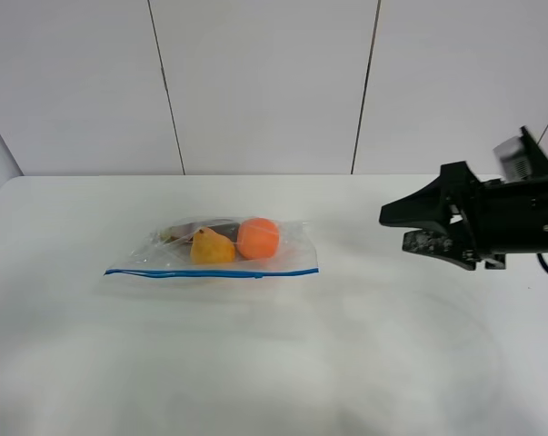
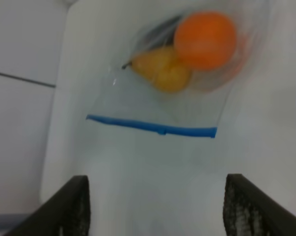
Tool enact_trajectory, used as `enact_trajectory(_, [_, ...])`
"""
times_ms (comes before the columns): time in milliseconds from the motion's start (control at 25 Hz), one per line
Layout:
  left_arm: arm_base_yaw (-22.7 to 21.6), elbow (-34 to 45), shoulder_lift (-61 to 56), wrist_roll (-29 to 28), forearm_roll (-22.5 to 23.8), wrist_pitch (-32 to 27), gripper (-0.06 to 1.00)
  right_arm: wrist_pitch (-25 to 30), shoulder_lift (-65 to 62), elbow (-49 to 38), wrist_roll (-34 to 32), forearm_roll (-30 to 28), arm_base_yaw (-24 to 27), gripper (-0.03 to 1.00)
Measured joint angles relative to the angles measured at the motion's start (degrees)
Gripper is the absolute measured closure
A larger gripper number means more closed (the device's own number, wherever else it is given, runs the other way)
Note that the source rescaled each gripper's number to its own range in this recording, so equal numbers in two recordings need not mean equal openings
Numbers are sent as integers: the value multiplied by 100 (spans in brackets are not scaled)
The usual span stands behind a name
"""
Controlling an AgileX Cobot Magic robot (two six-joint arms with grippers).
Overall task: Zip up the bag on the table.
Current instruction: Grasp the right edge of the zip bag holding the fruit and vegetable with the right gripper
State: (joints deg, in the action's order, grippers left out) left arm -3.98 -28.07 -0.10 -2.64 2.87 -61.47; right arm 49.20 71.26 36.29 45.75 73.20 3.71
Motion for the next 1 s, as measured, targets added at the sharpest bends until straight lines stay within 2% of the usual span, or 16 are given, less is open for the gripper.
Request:
enact_trajectory(160, [0,0,0,6,0,0,-6,-79,1206,21,618,583,-451,18])
enact_trajectory(480, [0,0,0,6,0,5,-6,-616,3155,732,1388,1783,-1830,21])
enact_trajectory(760, [0,0,0,9,0,5,-6,-1063,3390,1161,1456,1930,-1957,21])
enact_trajectory(880, [0,0,0,9,0,5,-6,-1071,3390,1218,1475,1964,-1963,28])
enact_trajectory(1000, [0,0,0,9,0,5,-6,-1071,3392,1218,1475,1943,-1963,51])
